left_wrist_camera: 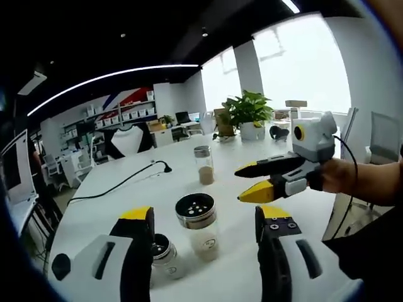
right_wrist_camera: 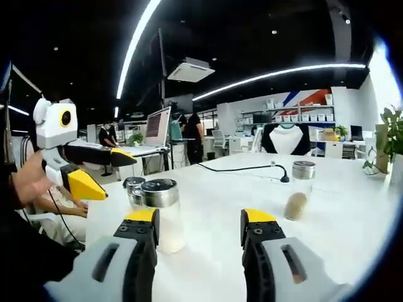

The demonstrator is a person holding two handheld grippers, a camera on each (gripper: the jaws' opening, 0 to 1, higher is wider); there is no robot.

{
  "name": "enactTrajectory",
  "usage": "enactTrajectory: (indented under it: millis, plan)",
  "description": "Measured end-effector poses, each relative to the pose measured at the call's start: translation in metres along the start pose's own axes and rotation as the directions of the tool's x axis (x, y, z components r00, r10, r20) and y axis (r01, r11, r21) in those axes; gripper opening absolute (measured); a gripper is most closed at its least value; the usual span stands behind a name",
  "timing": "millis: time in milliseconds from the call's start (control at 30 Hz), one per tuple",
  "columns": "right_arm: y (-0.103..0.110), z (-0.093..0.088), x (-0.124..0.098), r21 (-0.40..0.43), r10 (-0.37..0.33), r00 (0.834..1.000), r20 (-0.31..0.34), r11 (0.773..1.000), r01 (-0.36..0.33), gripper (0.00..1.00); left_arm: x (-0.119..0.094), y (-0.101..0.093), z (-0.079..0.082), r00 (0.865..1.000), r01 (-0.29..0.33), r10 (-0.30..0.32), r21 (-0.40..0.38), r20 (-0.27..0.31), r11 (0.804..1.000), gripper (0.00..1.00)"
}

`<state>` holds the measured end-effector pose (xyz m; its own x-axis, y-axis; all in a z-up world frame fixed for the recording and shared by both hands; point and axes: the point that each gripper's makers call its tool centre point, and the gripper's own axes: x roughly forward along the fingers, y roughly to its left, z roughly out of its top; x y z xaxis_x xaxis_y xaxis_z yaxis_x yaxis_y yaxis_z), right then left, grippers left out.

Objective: Rotate the seasoning bottle until the label or dispensing opening points toward the visible target arrow and the bottle remains upright within the marked orientation range

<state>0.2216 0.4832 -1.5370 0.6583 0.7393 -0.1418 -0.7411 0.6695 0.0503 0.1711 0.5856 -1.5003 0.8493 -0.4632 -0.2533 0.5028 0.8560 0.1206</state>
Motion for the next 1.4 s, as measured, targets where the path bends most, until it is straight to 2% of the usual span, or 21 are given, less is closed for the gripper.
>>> enactTrajectory:
  millis: [100,200,300,567,700,967,1400]
  plan:
    - [-0.024,0.0,0.0,0.015,-0.091,0.996,-0.001,0.996,0.091,0.51,-0.002,0.006,0.0,1.0,-0.014,0.014,-0.011,0.003,1.0,0.7]
    - [-0.043,0.005,0.002,0.059,-0.147,0.989,0.017,0.988,0.146,0.53,-0.004,0.012,-0.001,1.0,-0.029,0.029,-0.019,0.003,0.999,0.7]
    - [-0.059,0.003,0.005,0.052,-0.193,0.981,0.004,0.98,0.192,0.53,-0.003,0.017,-0.003,0.999,-0.038,0.038,-0.027,-0.001,0.999,0.7]
    - [-0.081,-0.007,0.014,0.047,-0.248,0.968,-0.027,0.967,0.249,0.52,0.001,0.026,-0.005,0.999,-0.05,0.049,-0.043,-0.012,0.998,0.7]
    - [-0.106,-0.003,0.022,0.044,-0.298,0.954,-0.027,0.953,0.299,0.52,0.004,0.026,-0.004,0.999,-0.046,0.045,-0.042,-0.015,0.998,0.69]
    - [-0.145,0.008,0.046,0.036,-0.354,0.935,-0.024,0.934,0.355,0.5,0.006,0.032,-0.005,0.998,-0.058,0.057,-0.045,-0.028,0.997,0.68]
    - [-0.178,0.019,0.084,0.025,-0.399,0.917,-0.025,0.916,0.4,0.5,0.01,0.037,-0.008,0.997,-0.067,0.065,-0.044,-0.05,0.997,0.67]
